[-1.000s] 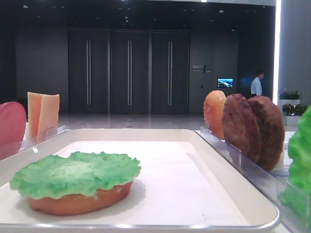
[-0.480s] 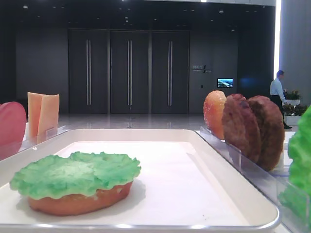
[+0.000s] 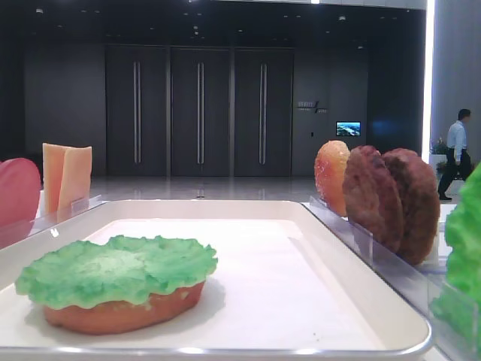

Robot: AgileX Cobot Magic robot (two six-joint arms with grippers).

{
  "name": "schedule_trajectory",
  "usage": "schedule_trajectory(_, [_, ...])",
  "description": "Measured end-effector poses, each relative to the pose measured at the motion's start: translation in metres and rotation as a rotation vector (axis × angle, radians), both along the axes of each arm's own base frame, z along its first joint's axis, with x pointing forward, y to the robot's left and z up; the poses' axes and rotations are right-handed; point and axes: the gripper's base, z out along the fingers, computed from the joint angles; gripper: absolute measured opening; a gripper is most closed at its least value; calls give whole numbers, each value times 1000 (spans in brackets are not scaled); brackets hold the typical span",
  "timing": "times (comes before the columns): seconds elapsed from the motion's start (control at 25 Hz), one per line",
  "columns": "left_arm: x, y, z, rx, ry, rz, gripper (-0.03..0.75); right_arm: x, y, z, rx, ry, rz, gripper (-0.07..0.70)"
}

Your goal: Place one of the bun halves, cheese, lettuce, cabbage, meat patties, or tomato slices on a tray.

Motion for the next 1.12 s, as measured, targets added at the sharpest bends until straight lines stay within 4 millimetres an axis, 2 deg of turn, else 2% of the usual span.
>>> schedule_trajectory(0.2, [0, 0, 0, 0, 0, 0, 454, -6, -1, -19, 18, 9, -32, 283])
schedule_trajectory(0.32, [0, 0, 0, 0, 0, 0, 454, -11, 0, -23, 16, -49, -34, 279])
schedule_trajectory(0.6, [0, 0, 0, 0, 0, 0, 454, -32, 2, -24, 4, -209, -33, 276])
schedule_trajectory(1.12, [0, 0, 0, 0, 0, 0, 454, -34, 2, -24, 3, -221, -33, 276])
